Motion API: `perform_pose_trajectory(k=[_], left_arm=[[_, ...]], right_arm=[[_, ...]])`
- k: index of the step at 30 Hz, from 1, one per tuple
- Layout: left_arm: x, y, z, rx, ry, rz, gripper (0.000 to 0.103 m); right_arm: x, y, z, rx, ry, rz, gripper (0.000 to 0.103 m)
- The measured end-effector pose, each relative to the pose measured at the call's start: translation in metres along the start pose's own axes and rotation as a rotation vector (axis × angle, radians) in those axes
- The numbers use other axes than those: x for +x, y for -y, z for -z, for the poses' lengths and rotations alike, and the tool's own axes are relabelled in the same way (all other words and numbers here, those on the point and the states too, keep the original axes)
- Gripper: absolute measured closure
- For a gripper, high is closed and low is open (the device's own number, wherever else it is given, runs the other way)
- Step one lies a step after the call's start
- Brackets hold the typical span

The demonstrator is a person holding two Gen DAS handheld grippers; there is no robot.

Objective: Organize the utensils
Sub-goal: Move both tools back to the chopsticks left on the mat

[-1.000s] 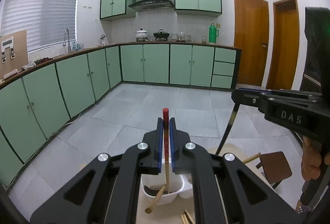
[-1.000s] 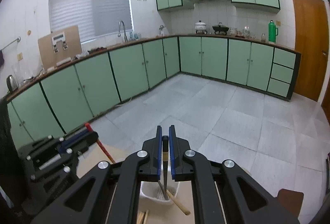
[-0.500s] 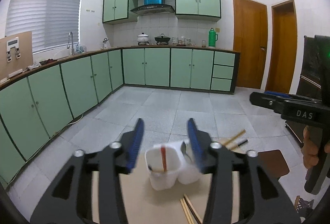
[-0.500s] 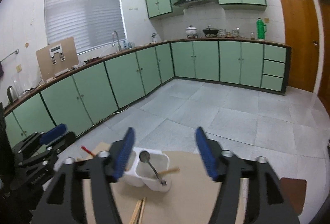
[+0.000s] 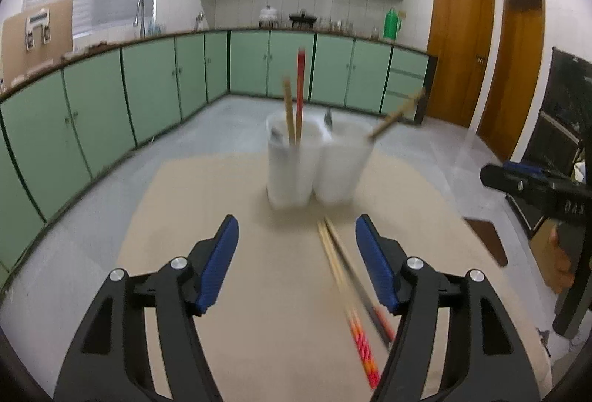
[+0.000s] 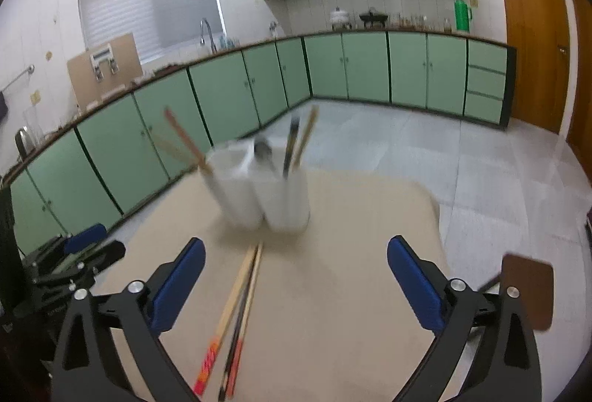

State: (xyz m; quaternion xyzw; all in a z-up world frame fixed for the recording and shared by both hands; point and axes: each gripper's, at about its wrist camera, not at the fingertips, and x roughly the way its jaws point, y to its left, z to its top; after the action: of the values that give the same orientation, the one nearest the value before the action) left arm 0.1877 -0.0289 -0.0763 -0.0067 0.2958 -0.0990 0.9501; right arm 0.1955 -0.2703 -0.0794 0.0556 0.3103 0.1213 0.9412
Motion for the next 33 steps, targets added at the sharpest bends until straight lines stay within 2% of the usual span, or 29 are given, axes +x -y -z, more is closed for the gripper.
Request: perform_pose_trajectory(k=[6, 11, 16, 20, 23, 27, 33], left_arm=[[0.003, -0.004, 0.05, 0.001, -0.107, -0.021, 0.038], [0.006, -0.004, 0.087, -0.005, -0.181, -0.035, 0.038], [0.005, -0.003, 0.11, 0.019, -0.228, -0.052, 0.038], [0.006, -0.007, 0.122, 0.008, -0.253, -0.062, 0.038], [0.006, -0.01, 0.125, 0.001, -0.262, -0.066, 0.038], [0.006, -0.011, 0.128, -0.008, -0.268, -0.064, 0.038], [0.007, -0.012, 0.128, -0.023, -0.27, -0.06, 0.037]], right_arm=[[0.011, -0.002, 0.069, 0.044, -0.108, 0.02, 0.006], [0.017, -0.012, 0.107, 0.034, -0.151, 0.039, 0.006], [0.016, -0.03, 0.134, -0.035, -0.162, 0.047, 0.019], [0.018, -0.037, 0.148, -0.045, -0.189, 0.033, 0.036], [0.022, -0.042, 0.153, -0.049, -0.207, 0.029, 0.042], [0.027, -0.051, 0.154, -0.068, -0.23, 0.034, 0.046], [0.038, -0.061, 0.152, -0.094, -0.25, 0.059, 0.047]])
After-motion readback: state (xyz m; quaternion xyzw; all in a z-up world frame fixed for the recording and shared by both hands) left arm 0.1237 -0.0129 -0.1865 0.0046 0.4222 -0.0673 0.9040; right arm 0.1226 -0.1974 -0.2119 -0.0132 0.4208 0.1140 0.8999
